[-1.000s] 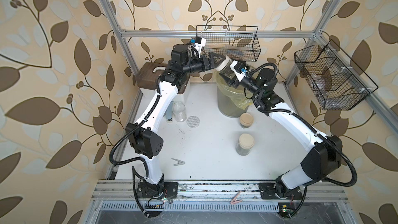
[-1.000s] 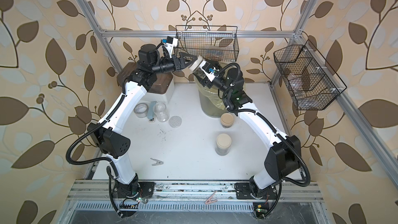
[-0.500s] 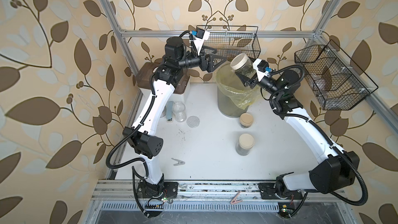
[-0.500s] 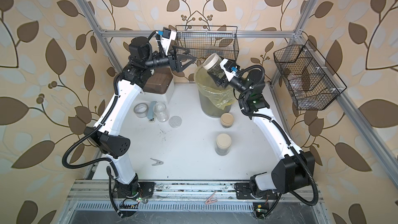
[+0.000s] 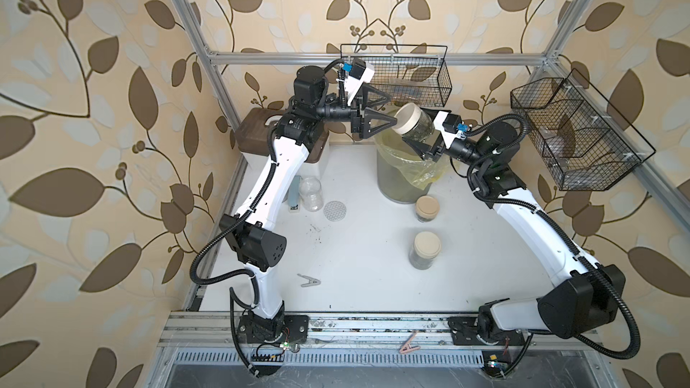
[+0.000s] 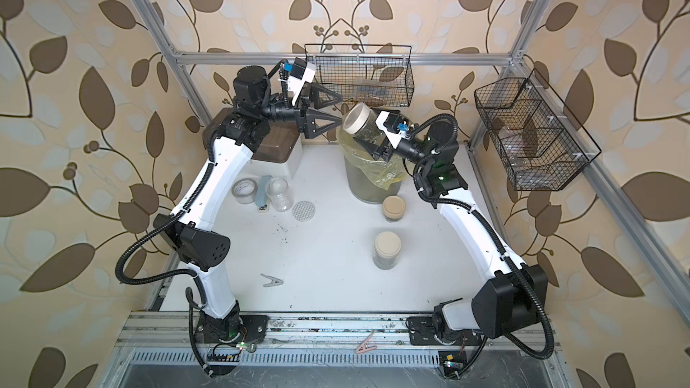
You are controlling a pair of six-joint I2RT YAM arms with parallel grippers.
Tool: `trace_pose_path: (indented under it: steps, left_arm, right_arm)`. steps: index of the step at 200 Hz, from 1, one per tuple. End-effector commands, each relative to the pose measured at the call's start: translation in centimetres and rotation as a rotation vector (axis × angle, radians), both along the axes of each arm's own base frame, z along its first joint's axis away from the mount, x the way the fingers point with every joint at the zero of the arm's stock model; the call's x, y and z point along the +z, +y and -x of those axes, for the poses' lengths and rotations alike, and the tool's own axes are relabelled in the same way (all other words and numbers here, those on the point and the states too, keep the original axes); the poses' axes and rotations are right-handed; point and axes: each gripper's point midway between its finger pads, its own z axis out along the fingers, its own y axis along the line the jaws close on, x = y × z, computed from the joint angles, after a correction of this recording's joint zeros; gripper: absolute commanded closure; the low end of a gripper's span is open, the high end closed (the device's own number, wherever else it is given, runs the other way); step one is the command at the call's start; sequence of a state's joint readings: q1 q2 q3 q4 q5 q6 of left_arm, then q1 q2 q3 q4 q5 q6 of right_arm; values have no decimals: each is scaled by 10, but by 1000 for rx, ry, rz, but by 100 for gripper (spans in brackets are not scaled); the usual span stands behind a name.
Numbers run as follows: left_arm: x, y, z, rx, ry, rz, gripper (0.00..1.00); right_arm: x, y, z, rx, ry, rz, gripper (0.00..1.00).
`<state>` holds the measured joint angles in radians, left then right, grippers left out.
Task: Empty moldy tea leaves from jars
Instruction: Unscrew the lid from the jar.
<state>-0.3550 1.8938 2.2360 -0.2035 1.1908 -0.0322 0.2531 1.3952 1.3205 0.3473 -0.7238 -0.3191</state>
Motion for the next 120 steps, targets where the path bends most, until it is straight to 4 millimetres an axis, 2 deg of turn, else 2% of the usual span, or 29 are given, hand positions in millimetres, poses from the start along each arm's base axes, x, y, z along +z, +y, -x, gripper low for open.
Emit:
trace_pose_path:
  steps: [1, 32, 120]
  left_arm:
    - [8, -5, 9, -59, -49, 21, 1]
    - [7, -8, 10, -83, -35, 28, 1]
    - [-16, -14, 11, -124, 37, -6, 1]
  right_arm:
    - [24, 7, 16, 41, -96, 17, 65]
    - [25, 10, 16, 47, -98, 20, 66]
    - [20, 17, 13, 66, -80, 25, 67]
